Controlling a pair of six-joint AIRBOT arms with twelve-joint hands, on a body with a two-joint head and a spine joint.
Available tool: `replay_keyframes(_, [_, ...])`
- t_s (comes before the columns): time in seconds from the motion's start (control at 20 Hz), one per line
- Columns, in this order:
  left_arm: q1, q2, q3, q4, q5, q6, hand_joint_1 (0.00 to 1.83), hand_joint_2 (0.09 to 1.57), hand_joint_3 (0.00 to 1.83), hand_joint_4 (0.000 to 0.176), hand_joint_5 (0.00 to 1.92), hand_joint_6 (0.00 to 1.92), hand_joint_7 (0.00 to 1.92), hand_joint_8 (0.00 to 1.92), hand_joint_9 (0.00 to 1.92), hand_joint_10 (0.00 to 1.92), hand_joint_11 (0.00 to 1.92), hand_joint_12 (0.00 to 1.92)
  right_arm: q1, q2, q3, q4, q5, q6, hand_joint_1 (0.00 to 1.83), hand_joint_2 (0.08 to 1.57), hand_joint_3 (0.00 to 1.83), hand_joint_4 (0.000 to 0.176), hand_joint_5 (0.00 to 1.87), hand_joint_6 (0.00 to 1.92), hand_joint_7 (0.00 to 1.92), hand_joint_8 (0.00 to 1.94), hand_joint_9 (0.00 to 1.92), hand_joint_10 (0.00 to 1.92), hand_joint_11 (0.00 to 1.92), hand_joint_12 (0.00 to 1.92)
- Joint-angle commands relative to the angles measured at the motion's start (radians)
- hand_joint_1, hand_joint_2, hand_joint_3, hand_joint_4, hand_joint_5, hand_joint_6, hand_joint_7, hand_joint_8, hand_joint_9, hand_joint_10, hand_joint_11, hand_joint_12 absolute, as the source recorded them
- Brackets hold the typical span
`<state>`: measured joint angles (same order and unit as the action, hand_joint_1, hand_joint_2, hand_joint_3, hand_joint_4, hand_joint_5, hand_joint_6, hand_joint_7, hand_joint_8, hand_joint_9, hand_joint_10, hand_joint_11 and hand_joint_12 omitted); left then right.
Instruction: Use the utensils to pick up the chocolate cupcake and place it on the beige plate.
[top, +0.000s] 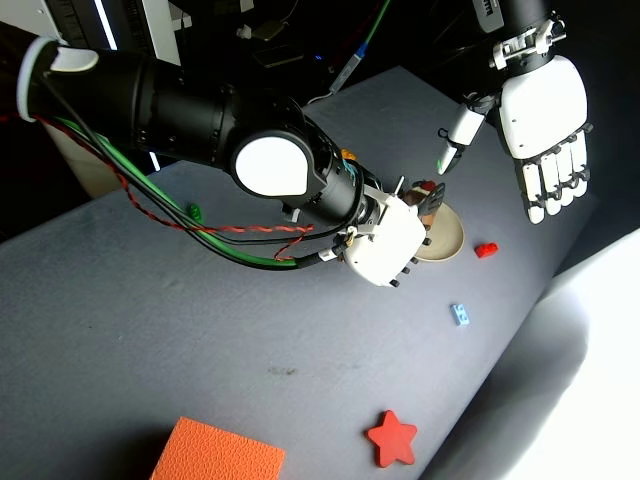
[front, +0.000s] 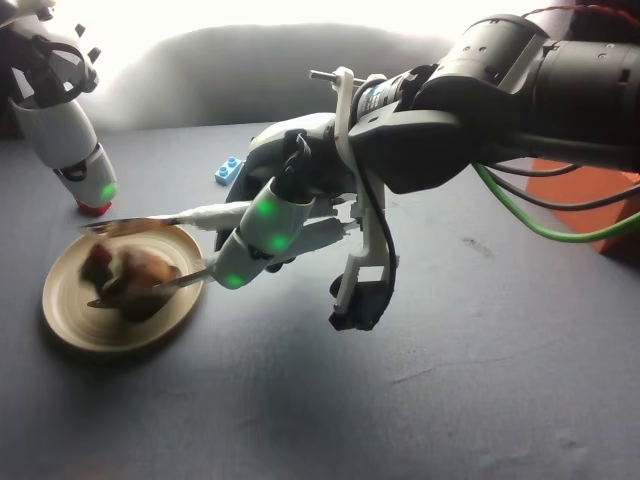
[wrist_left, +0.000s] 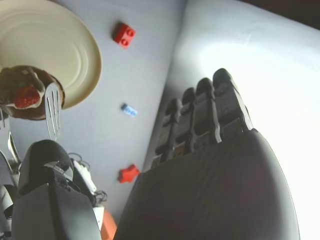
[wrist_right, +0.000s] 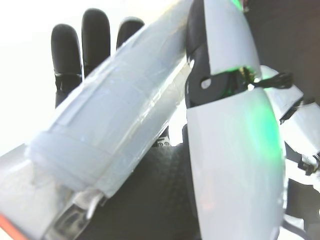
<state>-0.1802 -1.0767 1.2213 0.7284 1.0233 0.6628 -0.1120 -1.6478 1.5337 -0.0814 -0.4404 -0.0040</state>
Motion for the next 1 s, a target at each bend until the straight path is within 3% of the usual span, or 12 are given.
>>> replay_keyframes(0.0, [-0.010, 0.004, 0.002, 0.069, -0.027, 0.009, 0.42, 0.90, 0.00, 0.000, 0.00, 0.00, 0.00, 0.00, 0.00, 0.00, 0.00, 0.00, 0.006, 0.003, 0.007, 0.015, 0.103, 0.009, 1.37, 1.13, 0.00, 0.000, 0.91, 0.90, 1.01, 1.10, 0.85, 1.30, 0.56, 1.26])
replay_keyframes(0.1, [-0.010, 0.004, 0.002, 0.069, -0.027, 0.009, 0.42, 0.90, 0.00, 0.000, 0.00, 0.00, 0.00, 0.00, 0.00, 0.00, 0.00, 0.00, -0.002, 0.004, 0.013, 0.017, 0.104, 0.009, 1.25, 1.14, 0.00, 0.000, 0.91, 0.93, 0.98, 1.19, 0.79, 1.09, 0.56, 1.25])
replay_keyframes(0.15, [-0.010, 0.004, 0.002, 0.069, -0.027, 0.009, 0.42, 0.90, 0.00, 0.000, 0.00, 0.00, 0.00, 0.00, 0.00, 0.00, 0.00, 0.00, -0.006, 0.007, 0.013, 0.017, 0.103, 0.008, 1.25, 1.14, 0.00, 0.000, 0.91, 0.93, 0.98, 1.19, 0.79, 1.09, 0.56, 1.25])
replay_keyframes(0.2, [-0.010, 0.004, 0.002, 0.069, -0.027, 0.009, 0.43, 0.90, 0.00, 0.000, 0.00, 0.00, 0.00, 0.00, 0.00, 0.00, 0.00, 0.00, -0.008, 0.011, 0.013, 0.020, 0.102, 0.006, 1.35, 1.12, 0.00, 0.000, 0.91, 0.90, 1.03, 1.07, 0.85, 1.24, 0.55, 1.27])
replay_keyframes(0.3, [-0.010, 0.004, 0.002, 0.069, -0.027, 0.009, 0.46, 0.90, 0.00, 0.000, 0.01, 0.00, 0.00, 0.00, 0.00, 0.00, 0.00, 0.00, -0.008, 0.021, 0.013, 0.071, 0.104, -0.036, 1.37, 1.13, 0.00, 0.000, 0.90, 0.91, 0.99, 1.12, 0.85, 1.31, 0.56, 1.28])
replay_keyframes(0.5, [-0.010, 0.004, 0.001, 0.069, -0.027, 0.009, 0.46, 0.89, 0.00, 0.000, 0.01, 0.00, 0.00, 0.00, 0.01, 0.00, 0.01, 0.01, 0.006, 0.048, 0.012, 0.141, 0.103, -0.092, 1.38, 1.13, 0.00, 0.000, 0.89, 0.93, 1.02, 1.08, 0.85, 1.31, 0.53, 1.30])
replay_keyframes(0.55, [-0.010, 0.004, 0.001, 0.069, -0.027, 0.009, 0.44, 0.89, 0.00, 0.000, 0.01, 0.00, 0.00, 0.00, 0.01, 0.00, 0.02, 0.01, 0.016, 0.056, 0.008, 0.189, 0.104, -0.139, 1.27, 1.13, 0.00, 0.000, 0.90, 0.93, 1.00, 1.15, 0.81, 1.16, 0.52, 1.30])
replay_keyframes(0.65, [-0.010, 0.004, 0.001, 0.069, -0.027, 0.010, 0.43, 0.90, 0.00, 0.000, 0.00, 0.00, 0.00, 0.00, 0.01, 0.00, 0.02, 0.01, 0.035, 0.076, -0.013, 0.199, 0.103, -0.155, 1.24, 1.14, 0.00, 0.000, 0.87, 1.01, 1.00, 1.16, 0.86, 1.01, 0.61, 1.23])
replay_keyframes(0.85, [-0.010, 0.005, 0.001, 0.069, -0.027, 0.013, 0.42, 0.90, 0.00, 0.000, 0.00, 0.00, 0.00, 0.00, 0.00, 0.00, 0.01, 0.01, 0.064, 0.158, -0.102, 0.200, 0.086, -0.235, 1.25, 1.13, 0.00, 0.000, 0.92, 0.91, 1.00, 1.17, 0.85, 1.00, 0.60, 1.20])
replay_keyframes(0.95, [-0.010, 0.005, 0.000, 0.069, -0.027, 0.015, 0.44, 0.89, 0.00, 0.000, 0.00, 0.00, 0.00, 0.00, 0.00, 0.00, 0.00, 0.00, 0.059, 0.199, -0.143, 0.201, 0.075, -0.274, 1.24, 1.14, 0.00, 0.000, 0.89, 0.97, 0.98, 1.18, 0.83, 1.03, 0.56, 1.24])
